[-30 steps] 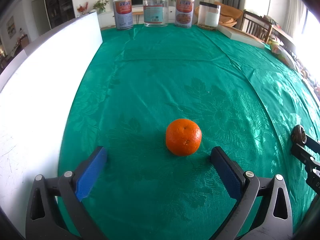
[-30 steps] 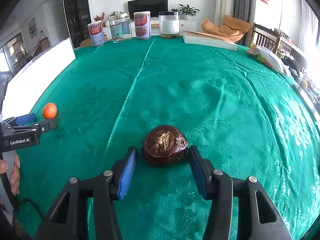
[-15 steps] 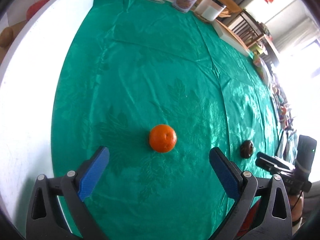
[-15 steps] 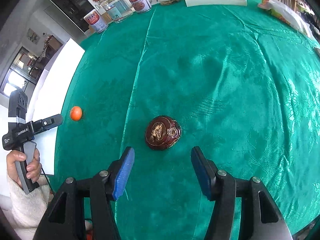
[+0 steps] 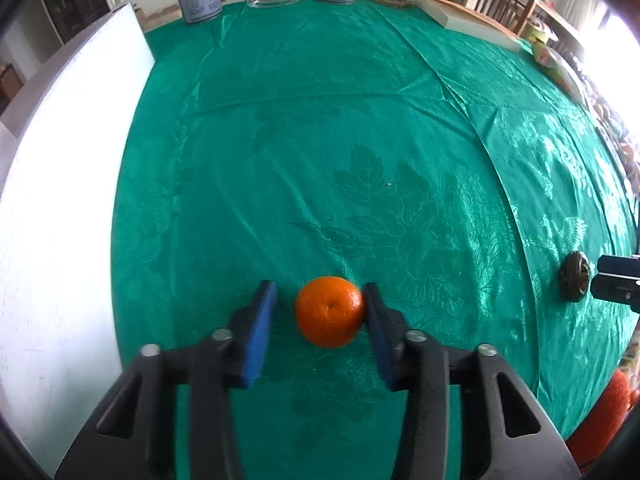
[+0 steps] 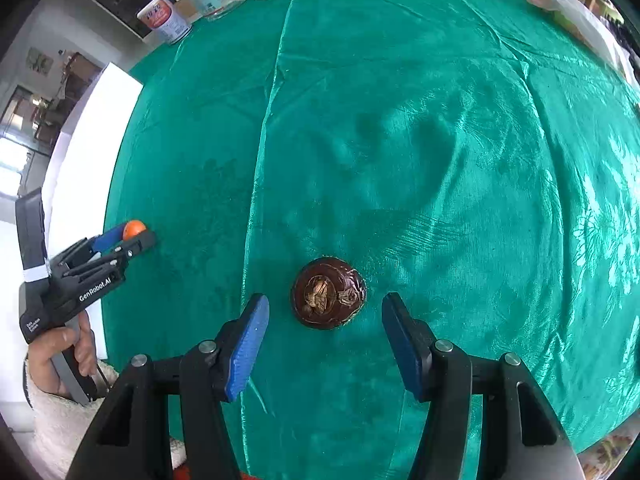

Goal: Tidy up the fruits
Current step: 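Grasp the dark brown fruit with the right tool while the left tool regrasps the orange, then carry both fruits over the white box and open both tools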

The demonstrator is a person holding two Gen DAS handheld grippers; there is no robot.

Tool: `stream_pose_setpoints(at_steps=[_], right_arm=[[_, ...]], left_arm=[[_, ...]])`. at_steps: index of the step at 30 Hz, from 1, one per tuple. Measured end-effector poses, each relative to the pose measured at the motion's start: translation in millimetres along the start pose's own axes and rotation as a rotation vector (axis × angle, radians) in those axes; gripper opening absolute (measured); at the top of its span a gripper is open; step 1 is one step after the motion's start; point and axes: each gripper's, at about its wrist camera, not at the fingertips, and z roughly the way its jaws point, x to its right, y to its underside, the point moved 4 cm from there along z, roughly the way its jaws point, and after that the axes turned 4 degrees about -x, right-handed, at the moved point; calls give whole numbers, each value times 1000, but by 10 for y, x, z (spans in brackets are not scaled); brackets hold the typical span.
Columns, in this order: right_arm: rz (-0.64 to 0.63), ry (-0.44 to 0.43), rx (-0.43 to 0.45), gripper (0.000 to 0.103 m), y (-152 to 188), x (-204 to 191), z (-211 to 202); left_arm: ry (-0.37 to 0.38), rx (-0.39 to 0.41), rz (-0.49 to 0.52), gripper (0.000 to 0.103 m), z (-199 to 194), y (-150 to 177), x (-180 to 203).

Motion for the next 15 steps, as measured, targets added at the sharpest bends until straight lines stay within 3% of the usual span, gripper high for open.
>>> stream_pose_setpoints(at_steps=[4,6,9,11,15], right_arm=[[-50,77,-38,59,-34,-105,175],[-46,105,-46,46,-41,-107,224],[-55,121,-30,45,-37,-141,160],[-54,101,1,45,-13,-178,27],[-98,24,80,45,-19,-520,-402]], left_arm=[[74,8,-27,29,-56,18,-30],[103,25,-47,29,-135,53,-60],[181,47,-94,29,-307,95,-128],[237,71,-126,29,-464,98,-153],[431,130,-191,28,-988,227,-299]])
